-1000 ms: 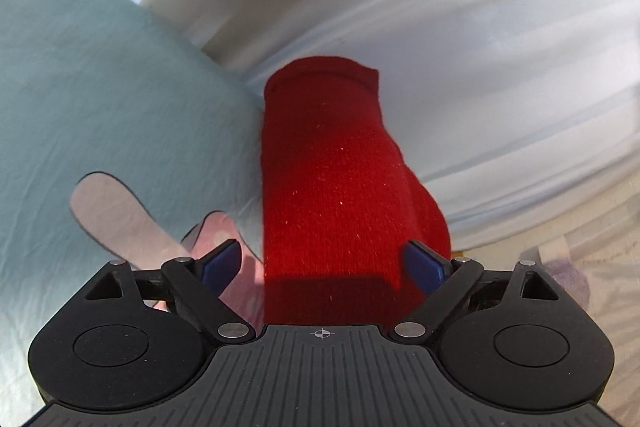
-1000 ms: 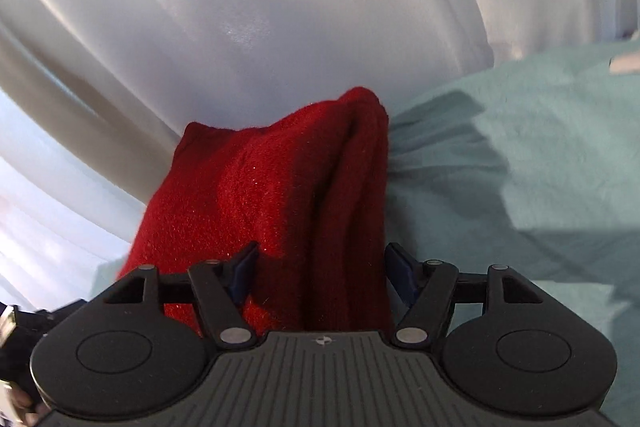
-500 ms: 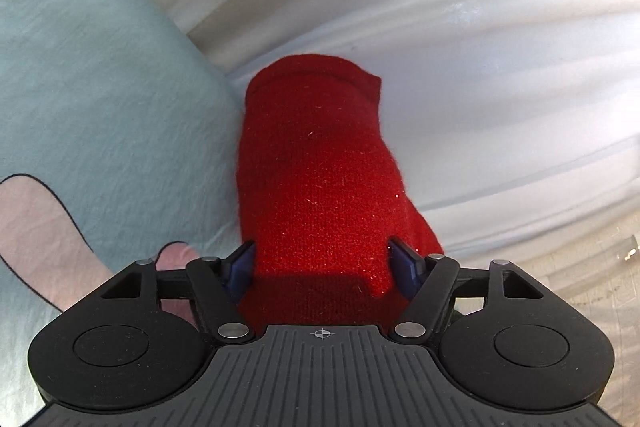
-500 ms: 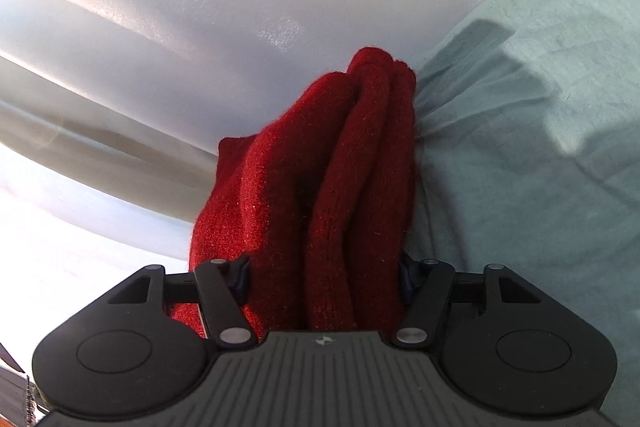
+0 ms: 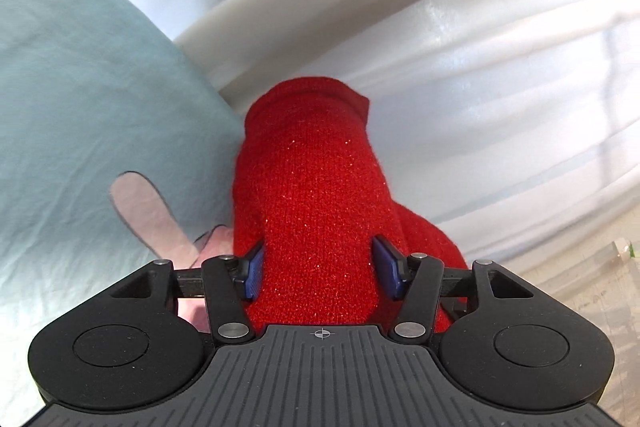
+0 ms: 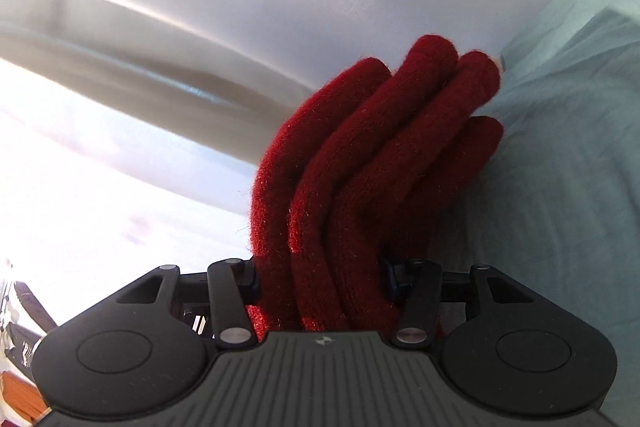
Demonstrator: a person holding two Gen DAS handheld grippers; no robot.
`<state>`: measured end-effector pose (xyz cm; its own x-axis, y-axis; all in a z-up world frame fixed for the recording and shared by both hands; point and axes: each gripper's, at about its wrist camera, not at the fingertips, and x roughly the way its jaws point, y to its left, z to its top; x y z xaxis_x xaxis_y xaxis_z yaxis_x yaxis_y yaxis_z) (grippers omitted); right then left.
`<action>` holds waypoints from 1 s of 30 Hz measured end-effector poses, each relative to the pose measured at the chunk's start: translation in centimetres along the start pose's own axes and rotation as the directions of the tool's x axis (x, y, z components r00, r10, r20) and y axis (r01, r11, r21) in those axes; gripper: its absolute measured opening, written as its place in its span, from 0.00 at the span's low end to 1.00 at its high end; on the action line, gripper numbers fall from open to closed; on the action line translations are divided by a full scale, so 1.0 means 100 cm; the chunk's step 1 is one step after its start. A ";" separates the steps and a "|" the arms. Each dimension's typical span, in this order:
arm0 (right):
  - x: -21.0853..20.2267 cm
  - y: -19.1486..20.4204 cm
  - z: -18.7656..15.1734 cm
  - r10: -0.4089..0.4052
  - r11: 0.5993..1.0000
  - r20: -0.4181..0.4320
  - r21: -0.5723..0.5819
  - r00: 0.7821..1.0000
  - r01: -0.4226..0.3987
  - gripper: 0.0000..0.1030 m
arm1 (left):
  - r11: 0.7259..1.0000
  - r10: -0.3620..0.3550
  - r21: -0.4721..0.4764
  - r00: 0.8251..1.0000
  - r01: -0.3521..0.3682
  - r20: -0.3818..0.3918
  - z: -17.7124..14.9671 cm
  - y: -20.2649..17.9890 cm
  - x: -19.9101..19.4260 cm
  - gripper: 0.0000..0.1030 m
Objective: Fold small clothes
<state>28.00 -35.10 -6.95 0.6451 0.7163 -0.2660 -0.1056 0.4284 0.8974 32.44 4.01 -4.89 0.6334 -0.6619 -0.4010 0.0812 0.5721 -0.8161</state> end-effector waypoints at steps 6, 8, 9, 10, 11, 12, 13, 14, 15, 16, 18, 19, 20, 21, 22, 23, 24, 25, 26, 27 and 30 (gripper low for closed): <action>0.008 0.028 -0.031 0.027 0.996 -0.085 -0.078 0.996 -0.034 0.57 | 0.986 0.160 0.031 0.982 -0.164 0.100 -0.020 -0.006 -0.083 0.58; 0.003 0.041 -0.039 -0.126 0.979 -0.052 -0.170 0.991 0.115 0.63 | 0.962 0.245 0.083 0.957 -0.260 0.153 -0.026 -0.011 -0.101 0.59; -0.002 0.050 -0.043 -0.214 0.950 0.010 -0.229 0.977 0.211 0.64 | 0.949 0.275 0.104 0.943 -0.297 0.187 -0.027 -0.015 -0.106 0.62; -0.007 0.060 -0.047 -0.285 0.914 0.072 -0.278 0.956 0.294 0.64 | 0.935 0.302 0.120 0.927 -0.334 0.221 -0.027 -0.019 -0.109 0.71; -0.011 0.074 -0.052 -0.319 0.881 0.131 -0.325 0.939 0.345 0.63 | 0.917 0.336 0.128 0.906 -0.377 0.259 -0.026 -0.025 -0.110 0.78; -0.011 0.086 -0.055 -0.317 0.865 0.164 -0.352 0.934 0.356 0.63 | 0.906 0.357 0.125 0.890 -0.404 0.285 -0.026 -0.030 -0.109 0.81; -0.009 0.098 -0.059 -0.300 0.856 0.188 -0.379 0.935 0.351 0.63 | 0.896 0.375 0.117 0.873 -0.427 0.312 -0.023 -0.035 -0.104 0.86; -0.001 0.116 -0.068 -0.271 0.844 0.201 -0.421 0.941 0.332 0.63 | 0.887 0.394 0.108 0.857 -0.449 0.331 -0.021 -0.039 -0.099 0.89; 0.006 0.128 -0.074 -0.252 0.827 0.206 -0.461 0.945 0.321 0.63 | 0.874 0.418 0.094 0.838 -0.476 0.351 -0.021 -0.043 -0.093 0.89; 0.019 0.145 -0.088 -0.245 0.790 0.227 -0.517 0.943 0.330 0.63 | 0.862 0.441 0.078 0.818 -0.500 0.369 -0.020 -0.046 -0.085 0.90; 0.041 0.156 -0.099 -0.257 0.729 0.259 -0.580 0.931 0.363 0.61 | 0.843 0.466 0.080 0.797 -0.532 0.384 -0.020 -0.051 -0.067 0.92; 0.053 0.157 -0.104 -0.269 0.703 0.278 -0.598 0.922 0.385 0.58 | 0.829 0.484 0.101 0.795 -0.551 0.366 -0.020 -0.053 -0.054 0.92; 0.065 0.155 -0.108 -0.297 0.663 0.304 -0.617 0.905 0.425 0.57 | 0.816 0.495 0.130 0.796 -0.564 0.347 -0.020 -0.053 -0.040 0.92; 0.075 0.150 -0.110 -0.326 0.629 0.320 -0.629 0.889 0.457 0.57 | 0.801 0.511 0.153 0.795 -0.578 0.327 -0.022 -0.054 -0.030 0.92; 0.085 0.140 -0.111 -0.359 0.595 0.332 -0.639 0.873 0.487 0.57 | 0.784 0.530 0.174 0.788 -0.596 0.313 -0.025 -0.055 -0.017 0.92; 0.087 0.133 -0.112 -0.384 0.574 0.339 -0.641 0.859 0.509 0.57 | 0.771 0.537 0.202 0.787 -0.604 0.303 -0.029 -0.055 -0.009 0.92; 0.087 0.126 -0.112 -0.400 0.558 0.353 -0.638 0.846 0.531 0.57 | 0.762 0.542 0.226 0.789 -0.607 0.289 -0.032 -0.055 -0.002 0.92; 0.081 0.116 -0.114 -0.413 0.548 0.372 -0.628 0.831 0.553 0.57 | 0.752 0.546 0.245 0.787 -0.612 0.288 -0.039 -0.057 0.003 0.92; 0.076 0.108 -0.113 -0.414 0.548 0.388 -0.616 0.824 0.566 0.57 | 0.737 0.549 0.263 0.778 -0.623 0.304 -0.042 -0.059 0.008 0.93; 0.072 0.102 -0.110 -0.408 0.562 0.390 -0.605 0.825 0.564 0.57 | 0.719 0.558 0.283 0.770 -0.634 0.309 -0.045 -0.062 0.012 0.94; 0.066 0.098 -0.106 -0.404 0.553 0.408 -0.605 0.819 0.573 0.58 | 0.667 0.590 0.336 0.747 -0.665 0.307 -0.048 -0.065 0.029 0.96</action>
<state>23.17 -20.30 -3.62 0.8795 0.1892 -0.4367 -0.1460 0.9806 0.1308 30.07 -3.99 -2.73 0.7569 -0.0080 -0.6535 -0.1086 0.9845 -0.1378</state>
